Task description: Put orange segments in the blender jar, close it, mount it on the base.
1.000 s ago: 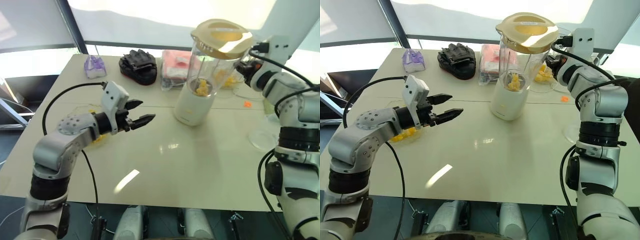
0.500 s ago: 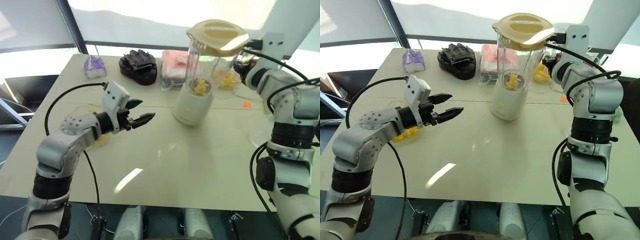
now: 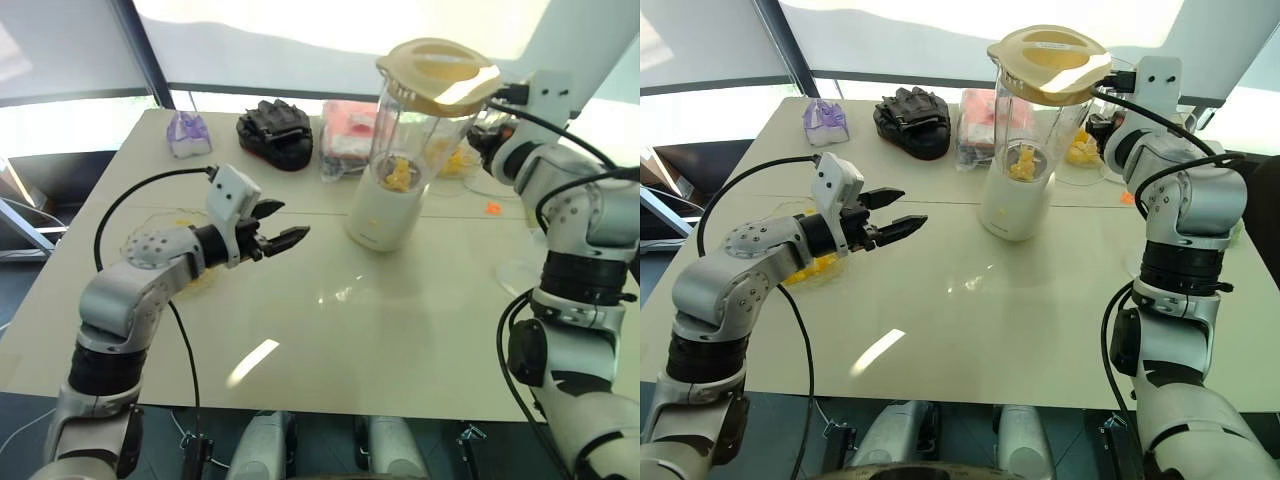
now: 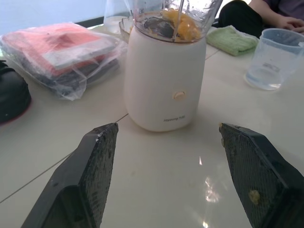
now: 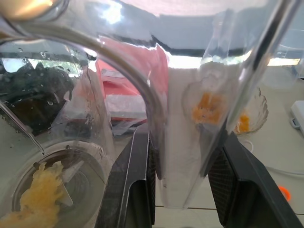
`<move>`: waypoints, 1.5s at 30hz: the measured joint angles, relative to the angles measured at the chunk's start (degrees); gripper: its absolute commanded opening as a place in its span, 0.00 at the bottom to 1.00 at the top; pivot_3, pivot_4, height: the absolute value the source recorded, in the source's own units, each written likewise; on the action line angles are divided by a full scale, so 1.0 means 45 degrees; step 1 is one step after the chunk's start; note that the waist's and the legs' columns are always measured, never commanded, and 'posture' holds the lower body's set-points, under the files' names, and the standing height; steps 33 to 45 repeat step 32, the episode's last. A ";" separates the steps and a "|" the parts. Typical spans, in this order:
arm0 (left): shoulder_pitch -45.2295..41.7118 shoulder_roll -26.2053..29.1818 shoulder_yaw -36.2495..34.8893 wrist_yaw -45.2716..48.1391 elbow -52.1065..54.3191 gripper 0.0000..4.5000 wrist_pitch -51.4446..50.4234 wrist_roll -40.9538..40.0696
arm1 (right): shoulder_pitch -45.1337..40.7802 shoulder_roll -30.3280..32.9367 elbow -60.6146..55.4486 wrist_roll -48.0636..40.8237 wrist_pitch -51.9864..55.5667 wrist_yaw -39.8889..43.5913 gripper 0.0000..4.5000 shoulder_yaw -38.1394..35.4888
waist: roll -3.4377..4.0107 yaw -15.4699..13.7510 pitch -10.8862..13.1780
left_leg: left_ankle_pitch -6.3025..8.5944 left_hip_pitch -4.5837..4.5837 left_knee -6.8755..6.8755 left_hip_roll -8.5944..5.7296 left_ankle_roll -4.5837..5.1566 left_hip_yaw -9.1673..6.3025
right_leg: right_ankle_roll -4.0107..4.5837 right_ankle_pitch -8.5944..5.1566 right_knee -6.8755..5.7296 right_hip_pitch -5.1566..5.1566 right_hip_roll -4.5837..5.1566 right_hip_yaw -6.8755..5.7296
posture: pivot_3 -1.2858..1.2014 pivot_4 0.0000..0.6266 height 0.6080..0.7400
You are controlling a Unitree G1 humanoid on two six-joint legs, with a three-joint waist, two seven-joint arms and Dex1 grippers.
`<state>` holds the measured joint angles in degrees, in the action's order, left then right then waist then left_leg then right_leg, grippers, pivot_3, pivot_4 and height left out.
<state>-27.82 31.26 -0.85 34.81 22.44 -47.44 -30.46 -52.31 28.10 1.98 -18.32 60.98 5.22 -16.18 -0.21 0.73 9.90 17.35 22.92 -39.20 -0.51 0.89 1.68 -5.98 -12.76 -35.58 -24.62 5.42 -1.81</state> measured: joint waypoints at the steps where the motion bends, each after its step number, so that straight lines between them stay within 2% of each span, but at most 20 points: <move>1: 0.0000 -0.0005 0.0004 -0.0003 -0.0001 0.79 0.0051 0.0002 | 0.0003 0.0025 0.0065 0.0011 -0.0069 0.0089 0.28 0.0017 | 0.0000 -0.0001 0.0000 | 0.0000 -0.0003 0.0000 0.0000 0.0000 0.0000 | 0.0000 0.0000 0.0000 0.0004 0.0000 0.0000 | 0.52 0.24 1.00; 5: 0.0001 -0.0020 0.0031 -0.0010 -0.0017 0.79 0.0136 0.0022 | 0.0021 0.0092 0.0271 0.0061 -0.0371 0.0326 0.28 0.0067 | 0.0000 0.0000 0.0000 | 0.0000 -0.0014 0.0000 0.0000 0.0000 0.0000 | 0.0000 0.0000 0.0000 0.0013 0.0000 0.0001 | 0.52 0.24 1.00; 9: 0.0001 -0.0052 0.0057 -0.0013 -0.0087 0.80 0.0151 0.0105 | 0.0148 0.0127 0.0647 0.0183 -0.0403 0.0540 0.62 0.0290 | 0.0000 0.0004 0.0000 | 0.0000 -0.0016 0.0000 0.0000 0.0000 0.0002 | 0.0001 0.0000 0.0001 0.0016 0.0000 0.0001 | 0.52 0.24 1.00; 12: 0.0000 -0.0081 0.0140 -0.0010 -0.0144 0.80 0.0160 0.0175 | 0.0396 0.0113 0.1040 0.0347 -0.0288 0.0517 0.97 0.0473 | 0.0004 -0.0003 0.0003 | 0.0000 -0.0012 0.0000 0.0000 0.0000 0.0003 | 0.0001 0.0000 0.0002 0.0013 0.0001 0.0003 | 0.52 0.24 1.00; 17: -0.0002 -0.0121 0.0160 -0.0007 -0.0254 0.80 0.0167 0.0260 | 0.0449 0.0172 0.0904 0.0526 -0.0249 0.0437 0.97 0.0477 | 0.0004 0.0000 0.0003 | 0.0000 -0.0013 0.0005 0.0001 0.0000 0.0003 | 0.0001 0.0000 0.0005 0.0013 0.0000 0.0002 | 0.52 0.24 1.00; 22: -0.0011 -0.0337 0.0133 -0.0009 -0.0284 0.80 0.0130 0.0192 | 0.1306 0.0182 0.0024 0.0530 0.0190 0.0425 0.97 0.0471 | 0.0003 -0.0019 0.0002 | 0.0000 -0.0012 0.0005 0.0001 0.0000 0.0002 | 0.0001 0.0000 0.0004 0.0013 0.0002 0.0003 | 0.52 0.24 1.00; 32: 0.0055 -0.0566 -0.0782 -0.0125 -0.0420 0.80 -0.0835 -0.1244 | 0.6674 0.0359 -0.4302 0.0676 0.0223 0.0650 0.97 0.0704 | 0.0001 -0.0027 0.0001 | 0.0002 -0.0015 0.0005 0.0000 0.0003 -0.0002 | -0.0001 -0.0001 0.0011 0.0017 -0.0001 0.0003 | 0.52 0.24 1.00; 45: 0.0055 -0.0566 -0.0782 -0.0125 -0.0420 0.80 -0.0835 -0.1244 | 0.6674 0.0359 -0.4302 0.0676 0.0223 0.0650 0.97 0.0704 | 0.0001 -0.0027 0.0001 | 0.0002 -0.0015 0.0005 0.0000 0.0003 -0.0002 | -0.0001 -0.0001 0.0011 0.0017 -0.0001 0.0003 | 0.52 0.24 1.00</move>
